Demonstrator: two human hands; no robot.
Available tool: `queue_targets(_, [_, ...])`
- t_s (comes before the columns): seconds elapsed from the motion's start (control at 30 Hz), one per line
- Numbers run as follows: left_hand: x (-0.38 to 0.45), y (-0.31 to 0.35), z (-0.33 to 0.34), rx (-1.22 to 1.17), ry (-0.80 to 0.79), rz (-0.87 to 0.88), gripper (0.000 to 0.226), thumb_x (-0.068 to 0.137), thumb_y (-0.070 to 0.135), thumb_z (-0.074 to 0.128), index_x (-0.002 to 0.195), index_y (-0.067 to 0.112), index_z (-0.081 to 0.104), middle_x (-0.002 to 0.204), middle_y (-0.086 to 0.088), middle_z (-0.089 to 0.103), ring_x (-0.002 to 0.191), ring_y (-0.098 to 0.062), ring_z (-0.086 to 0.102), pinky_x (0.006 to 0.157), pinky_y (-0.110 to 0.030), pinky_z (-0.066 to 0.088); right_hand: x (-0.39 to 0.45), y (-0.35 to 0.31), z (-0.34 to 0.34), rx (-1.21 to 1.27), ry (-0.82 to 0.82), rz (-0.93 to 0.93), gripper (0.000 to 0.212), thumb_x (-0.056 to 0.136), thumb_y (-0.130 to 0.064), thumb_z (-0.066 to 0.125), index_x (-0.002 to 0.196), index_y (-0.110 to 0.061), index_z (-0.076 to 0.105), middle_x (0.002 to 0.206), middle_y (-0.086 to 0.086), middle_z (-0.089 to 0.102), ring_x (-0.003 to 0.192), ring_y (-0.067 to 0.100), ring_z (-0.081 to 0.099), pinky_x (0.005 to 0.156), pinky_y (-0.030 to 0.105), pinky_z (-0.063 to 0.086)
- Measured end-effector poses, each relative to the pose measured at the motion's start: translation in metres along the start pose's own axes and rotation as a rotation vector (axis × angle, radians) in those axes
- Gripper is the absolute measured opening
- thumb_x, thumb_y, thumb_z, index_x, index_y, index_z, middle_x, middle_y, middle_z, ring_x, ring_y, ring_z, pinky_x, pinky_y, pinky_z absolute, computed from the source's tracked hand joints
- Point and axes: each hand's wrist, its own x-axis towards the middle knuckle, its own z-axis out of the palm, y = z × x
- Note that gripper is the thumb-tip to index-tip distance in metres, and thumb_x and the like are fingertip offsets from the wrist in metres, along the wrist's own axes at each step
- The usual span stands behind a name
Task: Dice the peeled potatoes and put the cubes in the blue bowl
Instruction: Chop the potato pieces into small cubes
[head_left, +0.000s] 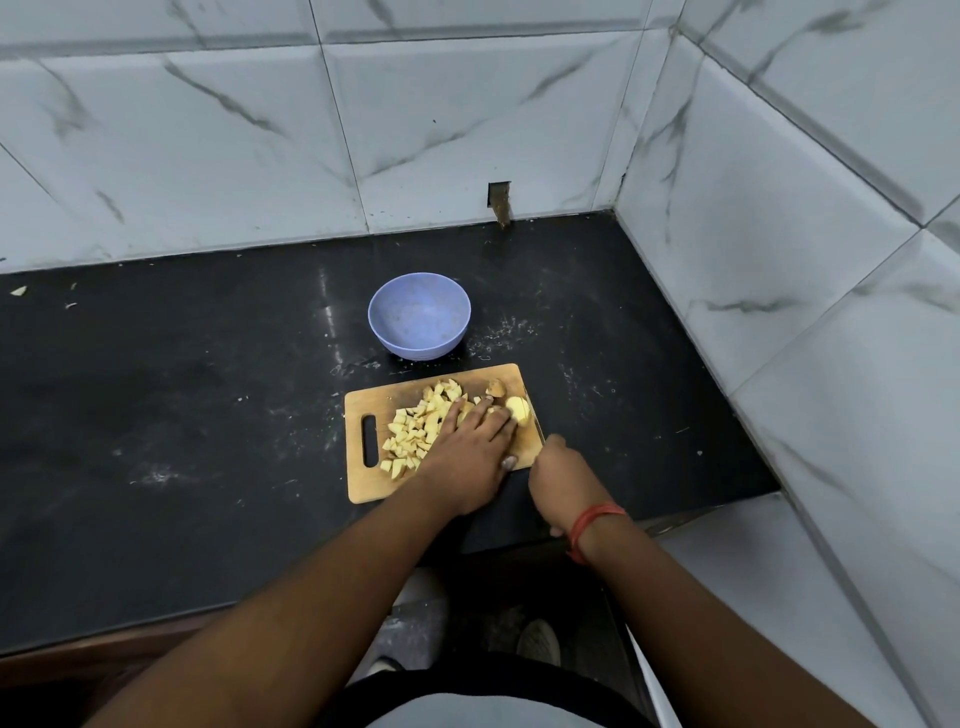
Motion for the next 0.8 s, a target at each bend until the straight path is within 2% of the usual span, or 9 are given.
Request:
queue_targets(0.13, [0.003, -0.003, -0.003, -0.003, -0.020, 0.006, 0.058, 0.106, 0.042, 0.031, 0.158, 0.019, 0.026, 0.164, 0.003, 0.023, 0.155, -0.023, 0.005, 0.124, -0.053, -0.004, 0.004, -0.015, -0.003, -0.036, -0.039, 0.032, 0.036, 0.095, -0.005, 0.038, 0.131, -0.007, 0.035, 0.106, 0.019, 0.055, 0.077, 0.034, 0.066, 0.041, 0.037, 0.054])
queue_targets(0.27, [0.005, -0.007, -0.002, -0.002, -0.014, 0.022, 0.056, 0.106, 0.041, 0.032, 0.157, 0.020, 0.028, 0.162, 0.004, 0.026, 0.155, -0.023, 0.007, 0.123, -0.055, -0.002, 0.009, -0.019, 0.004, -0.053, -0.049, 0.095, 0.037, 0.095, -0.004, 0.038, 0.131, -0.007, 0.036, 0.091, 0.018, 0.055, 0.070, 0.032, 0.067, 0.045, 0.038, 0.056])
queue_targets(0.43, [0.005, -0.010, -0.001, 0.001, -0.015, 0.040, 0.057, 0.106, 0.043, 0.032, 0.158, 0.021, 0.028, 0.162, 0.004, 0.027, 0.154, -0.023, 0.008, 0.124, -0.055, -0.002, 0.010, -0.023, 0.005, -0.047, -0.050, 0.106, 0.035, 0.095, -0.004, 0.039, 0.130, -0.008, 0.036, 0.078, 0.015, 0.048, 0.062, 0.030, 0.064, 0.036, 0.035, 0.050])
queue_targets(0.53, [0.006, -0.013, 0.000, -0.011, -0.010, 0.052, 0.057, 0.106, 0.043, 0.033, 0.157, 0.020, 0.028, 0.162, 0.004, 0.027, 0.154, -0.022, 0.009, 0.124, -0.055, 0.000, 0.010, -0.026, 0.006, -0.004, -0.050, 0.121, 0.033, 0.096, -0.007, 0.039, 0.129, -0.008, 0.037, 0.077, 0.011, 0.043, 0.067, 0.032, 0.065, 0.047, 0.043, 0.057])
queue_targets(0.67, [0.006, -0.016, -0.001, -0.011, -0.006, 0.074, 0.057, 0.106, 0.043, 0.032, 0.157, 0.020, 0.029, 0.163, 0.004, 0.027, 0.154, -0.022, 0.009, 0.124, -0.053, -0.002, 0.011, -0.036, 0.007, 0.116, -0.094, 0.243, 0.036, 0.098, -0.010, 0.037, 0.134, -0.014, 0.035, 0.082, 0.017, 0.045, 0.064, 0.034, 0.062, 0.044, 0.041, 0.054])
queue_targets(0.73, [0.007, -0.017, -0.002, -0.007, 0.004, 0.091, 0.056, 0.106, 0.043, 0.030, 0.157, 0.019, 0.029, 0.162, 0.003, 0.028, 0.154, -0.022, 0.010, 0.125, -0.049, -0.003, 0.012, -0.045, 0.004, 0.211, -0.121, 0.364, 0.038, 0.101, -0.018, 0.034, 0.139, -0.018, 0.035, 0.083, 0.021, 0.046, 0.065, 0.034, 0.058, 0.054, 0.046, 0.053])
queue_targets(0.8, [0.007, -0.019, -0.001, -0.006, 0.017, 0.111, 0.056, 0.106, 0.043, 0.030, 0.157, 0.018, 0.031, 0.162, 0.002, 0.030, 0.153, -0.022, 0.012, 0.124, -0.047, -0.003, 0.014, -0.051, -0.001, 0.286, -0.154, 0.457, 0.039, 0.103, -0.025, 0.031, 0.141, -0.017, 0.038, 0.083, 0.022, 0.048, 0.066, 0.033, 0.055, 0.073, 0.052, 0.053])
